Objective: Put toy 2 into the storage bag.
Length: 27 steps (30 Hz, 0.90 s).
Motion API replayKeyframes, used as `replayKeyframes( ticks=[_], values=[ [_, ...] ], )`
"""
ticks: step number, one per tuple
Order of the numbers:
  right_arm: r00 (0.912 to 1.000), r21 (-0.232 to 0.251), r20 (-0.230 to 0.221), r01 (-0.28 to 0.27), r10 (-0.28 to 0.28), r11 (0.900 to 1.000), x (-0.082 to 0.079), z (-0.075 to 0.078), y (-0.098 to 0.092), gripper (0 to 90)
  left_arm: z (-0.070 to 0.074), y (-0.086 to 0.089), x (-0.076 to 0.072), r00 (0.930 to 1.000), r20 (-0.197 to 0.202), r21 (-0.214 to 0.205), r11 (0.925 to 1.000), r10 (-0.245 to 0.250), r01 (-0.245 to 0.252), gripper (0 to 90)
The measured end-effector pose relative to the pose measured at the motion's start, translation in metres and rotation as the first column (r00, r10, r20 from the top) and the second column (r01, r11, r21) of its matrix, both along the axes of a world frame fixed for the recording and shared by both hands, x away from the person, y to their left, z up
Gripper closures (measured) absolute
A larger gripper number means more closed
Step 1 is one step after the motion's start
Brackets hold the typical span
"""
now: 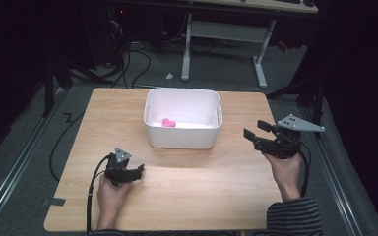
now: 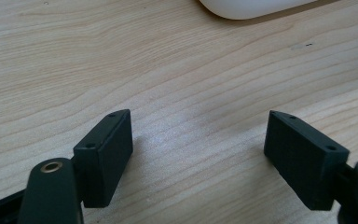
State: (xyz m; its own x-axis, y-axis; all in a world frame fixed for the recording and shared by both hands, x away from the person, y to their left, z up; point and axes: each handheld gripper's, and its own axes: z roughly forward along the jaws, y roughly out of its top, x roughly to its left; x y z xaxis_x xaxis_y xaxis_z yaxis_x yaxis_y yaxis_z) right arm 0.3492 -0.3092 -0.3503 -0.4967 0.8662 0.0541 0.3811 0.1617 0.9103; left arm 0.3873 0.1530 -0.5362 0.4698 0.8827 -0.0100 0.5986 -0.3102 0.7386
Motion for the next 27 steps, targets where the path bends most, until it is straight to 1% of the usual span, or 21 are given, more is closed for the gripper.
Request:
replayKeyframes(
  ticks=[3,5,9,20,21,27],
  values=[
    [0.9998,0.008,0.020,-0.003,0.003,1.0000,-0.006,0.001,-0.001,35.7,0.000,0.000,0.000,1.0000,0.000,0.000,1.0000,0.000,0.000,23.8],
    [0.9997,0.015,0.023,-0.003,0.003,0.9999,-0.010,0.000,-0.002,35.7,0.000,0.000,0.000,1.0000,0.000,0.000,1.0000,0.000,0.000,23.8],
    [0.9999,0.024,0.015,0.004,-0.004,0.9997,-0.016,-0.005,-0.006,35.7,0.000,0.000,0.000,1.0000,0.000,0.000,1.0000,-0.001,0.001,23.8],
    [0.9991,0.057,0.029,0.029,-0.031,0.9979,-0.034,-0.014,-0.020,35.9,0.000,0.000,0.000,1.0000,0.000,0.000,1.0000,-0.001,0.001,23.8],
    [0.9990,0.068,0.029,0.032,-0.034,0.9972,-0.036,-0.016,-0.022,35.9,0.000,0.000,0.000,1.0000,0.000,0.000,1.0000,-0.001,0.001,23.8],
    [0.9987,0.088,0.024,0.043,-0.045,0.9952,-0.042,-0.025,-0.026,35.9,0.000,0.000,0.000,1.0000,0.000,0.000,1.0000,-0.001,0.001,23.8]
  ],
)
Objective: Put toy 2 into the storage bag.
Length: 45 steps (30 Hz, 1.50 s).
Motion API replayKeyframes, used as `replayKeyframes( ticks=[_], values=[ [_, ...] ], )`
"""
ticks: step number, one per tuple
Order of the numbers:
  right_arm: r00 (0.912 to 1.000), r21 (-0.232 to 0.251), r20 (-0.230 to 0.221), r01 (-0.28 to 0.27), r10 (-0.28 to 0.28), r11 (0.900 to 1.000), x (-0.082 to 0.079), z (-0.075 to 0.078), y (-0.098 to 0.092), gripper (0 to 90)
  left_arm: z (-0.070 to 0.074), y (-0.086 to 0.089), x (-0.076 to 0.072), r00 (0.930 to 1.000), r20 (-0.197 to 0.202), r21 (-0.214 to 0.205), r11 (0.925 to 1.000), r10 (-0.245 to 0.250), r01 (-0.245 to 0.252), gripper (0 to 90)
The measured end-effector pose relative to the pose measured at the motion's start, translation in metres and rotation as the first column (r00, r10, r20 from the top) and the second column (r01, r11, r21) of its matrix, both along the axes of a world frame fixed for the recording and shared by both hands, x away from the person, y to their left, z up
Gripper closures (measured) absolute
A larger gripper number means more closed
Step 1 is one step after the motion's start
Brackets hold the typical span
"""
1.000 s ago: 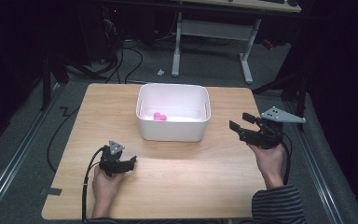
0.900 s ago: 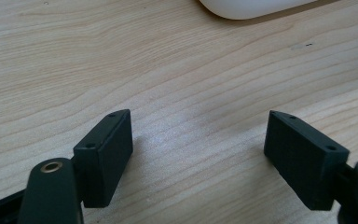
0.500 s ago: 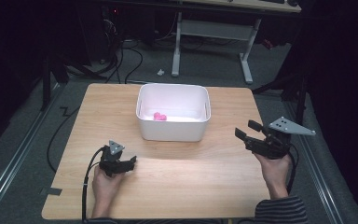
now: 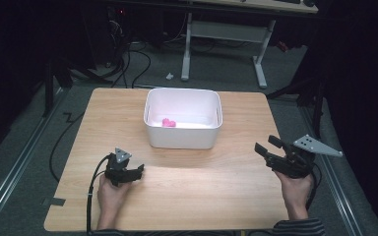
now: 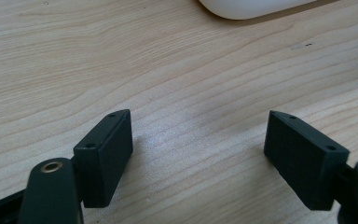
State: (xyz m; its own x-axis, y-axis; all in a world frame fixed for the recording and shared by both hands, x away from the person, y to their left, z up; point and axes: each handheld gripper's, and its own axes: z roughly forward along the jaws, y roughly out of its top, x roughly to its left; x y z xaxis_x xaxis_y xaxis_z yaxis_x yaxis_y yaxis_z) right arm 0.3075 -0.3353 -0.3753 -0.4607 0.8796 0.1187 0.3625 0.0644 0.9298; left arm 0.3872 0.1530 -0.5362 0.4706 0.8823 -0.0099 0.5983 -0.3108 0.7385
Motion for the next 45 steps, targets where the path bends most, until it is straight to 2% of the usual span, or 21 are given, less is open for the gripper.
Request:
replayKeyframes(
  ticks=[16,26,45],
  values=[
    [0.9993,0.034,-0.036,0.008,-0.006,0.9994,-0.005,-0.031,-0.001,36.0,0.000,0.000,0.000,1.0000,0.000,0.000,1.0000,0.000,0.000,23.8],
    [0.9985,0.046,-0.055,0.009,-0.006,0.9989,-0.003,-0.045,0.003,36.1,0.000,0.000,0.000,1.0000,0.000,0.000,1.0000,0.000,0.000,23.8],
    [0.9941,0.017,-0.108,0.003,-0.001,0.9998,0.005,-0.072,0.015,36.2,0.000,0.000,0.000,1.0000,0.000,0.000,1.0000,0.000,0.000,23.8]
  ],
)
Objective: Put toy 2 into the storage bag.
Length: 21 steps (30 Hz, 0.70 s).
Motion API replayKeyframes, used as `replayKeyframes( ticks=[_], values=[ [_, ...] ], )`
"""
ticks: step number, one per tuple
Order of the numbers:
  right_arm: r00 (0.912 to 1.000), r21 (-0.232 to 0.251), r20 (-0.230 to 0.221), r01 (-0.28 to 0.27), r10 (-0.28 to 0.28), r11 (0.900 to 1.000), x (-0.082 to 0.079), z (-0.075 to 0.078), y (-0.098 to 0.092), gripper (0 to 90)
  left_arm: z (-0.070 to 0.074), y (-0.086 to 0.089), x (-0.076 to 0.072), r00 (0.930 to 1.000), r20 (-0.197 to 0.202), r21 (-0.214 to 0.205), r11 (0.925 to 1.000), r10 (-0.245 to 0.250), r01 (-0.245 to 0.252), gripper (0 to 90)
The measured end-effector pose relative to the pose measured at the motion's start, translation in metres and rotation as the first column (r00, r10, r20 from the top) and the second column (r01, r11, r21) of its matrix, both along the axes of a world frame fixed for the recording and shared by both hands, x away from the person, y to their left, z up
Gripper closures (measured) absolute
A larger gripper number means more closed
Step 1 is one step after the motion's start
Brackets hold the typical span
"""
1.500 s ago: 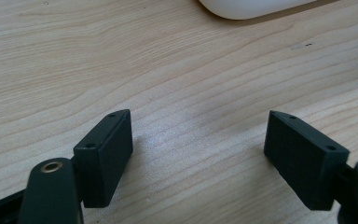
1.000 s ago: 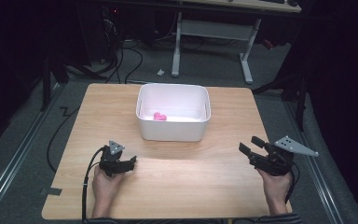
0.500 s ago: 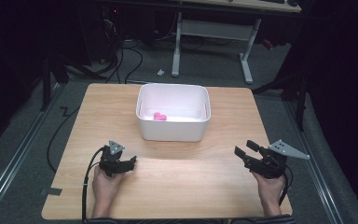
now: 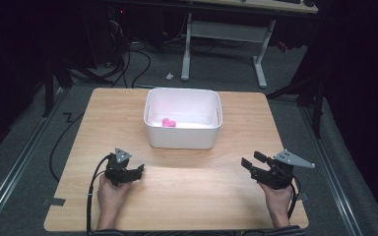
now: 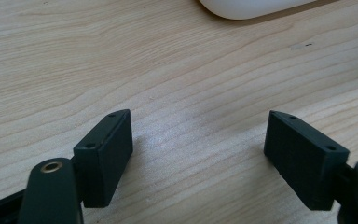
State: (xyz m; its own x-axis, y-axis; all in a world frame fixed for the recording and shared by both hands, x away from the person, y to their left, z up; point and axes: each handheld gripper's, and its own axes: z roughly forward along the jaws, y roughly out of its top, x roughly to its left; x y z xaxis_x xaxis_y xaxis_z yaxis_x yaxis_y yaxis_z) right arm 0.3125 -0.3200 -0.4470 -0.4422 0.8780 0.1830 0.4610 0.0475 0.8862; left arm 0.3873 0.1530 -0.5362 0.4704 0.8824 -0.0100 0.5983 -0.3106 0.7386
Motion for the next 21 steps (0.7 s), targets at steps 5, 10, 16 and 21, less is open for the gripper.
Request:
replayKeyframes(
  ticks=[5,10,16,21],
  values=[
    [0.9999,-0.003,-0.014,0.002,-0.002,1.0000,0.002,-0.006,0.002,36.2,0.000,0.000,0.000,1.0000,0.000,0.000,1.0000,0.000,0.000,23.8],
    [0.9995,-0.007,-0.030,0.006,-0.006,1.0000,0.005,-0.013,0.003,36.3,0.000,0.000,0.000,1.0000,0.000,0.000,1.0000,0.000,0.000,23.8],
    [0.9987,-0.008,-0.050,0.005,-0.006,1.0000,0.007,-0.021,0.005,36.3,0.000,0.000,0.000,1.0000,0.000,0.000,1.0000,0.000,0.000,23.8],
    [0.9977,-0.006,-0.068,-0.001,0.001,1.0000,0.010,-0.028,0.006,36.3,0.000,0.000,0.000,1.0000,0.000,0.000,1.0000,0.000,0.000,23.8]
  ],
)
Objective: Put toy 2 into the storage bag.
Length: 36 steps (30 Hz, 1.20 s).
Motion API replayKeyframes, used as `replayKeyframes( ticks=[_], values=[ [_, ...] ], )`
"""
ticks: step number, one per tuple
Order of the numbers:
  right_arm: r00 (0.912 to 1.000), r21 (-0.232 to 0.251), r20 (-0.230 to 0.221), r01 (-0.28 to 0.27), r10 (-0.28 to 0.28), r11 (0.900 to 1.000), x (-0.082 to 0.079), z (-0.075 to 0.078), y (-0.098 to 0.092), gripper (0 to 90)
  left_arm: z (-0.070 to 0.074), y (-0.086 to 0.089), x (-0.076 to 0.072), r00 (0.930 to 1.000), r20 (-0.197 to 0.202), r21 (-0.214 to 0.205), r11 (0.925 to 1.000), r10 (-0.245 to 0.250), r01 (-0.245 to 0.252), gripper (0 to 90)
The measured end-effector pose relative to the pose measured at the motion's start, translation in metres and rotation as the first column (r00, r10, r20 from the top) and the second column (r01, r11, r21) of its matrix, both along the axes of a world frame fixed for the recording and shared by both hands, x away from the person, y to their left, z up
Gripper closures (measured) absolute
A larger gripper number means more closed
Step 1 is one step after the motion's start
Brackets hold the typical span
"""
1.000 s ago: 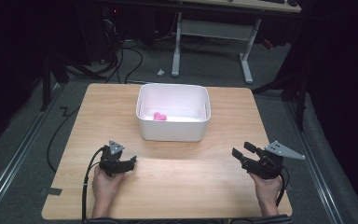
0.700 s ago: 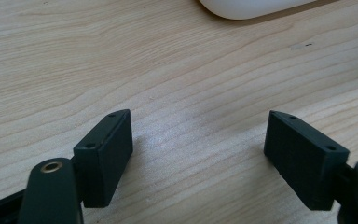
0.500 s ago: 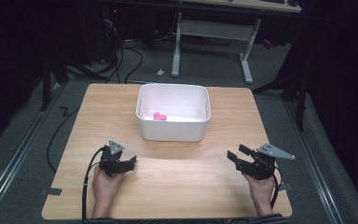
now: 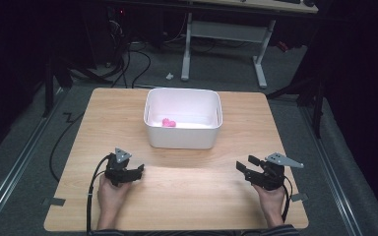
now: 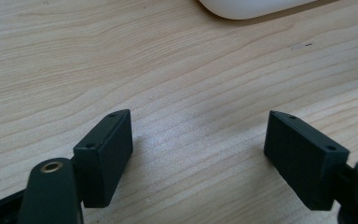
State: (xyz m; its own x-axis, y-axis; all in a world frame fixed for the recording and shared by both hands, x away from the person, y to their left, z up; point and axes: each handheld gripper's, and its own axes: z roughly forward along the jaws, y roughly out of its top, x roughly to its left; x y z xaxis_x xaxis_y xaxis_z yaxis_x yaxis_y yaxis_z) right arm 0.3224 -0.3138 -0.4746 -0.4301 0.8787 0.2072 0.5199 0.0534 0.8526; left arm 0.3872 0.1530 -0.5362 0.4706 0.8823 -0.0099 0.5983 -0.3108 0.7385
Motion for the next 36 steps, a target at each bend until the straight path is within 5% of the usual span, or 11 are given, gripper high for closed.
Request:
replayKeyframes(
  ticks=[36],
  values=[
    [0.9923,-0.135,-0.112,0.037,-0.053,0.9902,0.026,-0.045,0.009,36.5,0.000,0.000,0.000,1.0000,0.000,0.000,1.0000,0.000,0.000,23.8]
  ],
)
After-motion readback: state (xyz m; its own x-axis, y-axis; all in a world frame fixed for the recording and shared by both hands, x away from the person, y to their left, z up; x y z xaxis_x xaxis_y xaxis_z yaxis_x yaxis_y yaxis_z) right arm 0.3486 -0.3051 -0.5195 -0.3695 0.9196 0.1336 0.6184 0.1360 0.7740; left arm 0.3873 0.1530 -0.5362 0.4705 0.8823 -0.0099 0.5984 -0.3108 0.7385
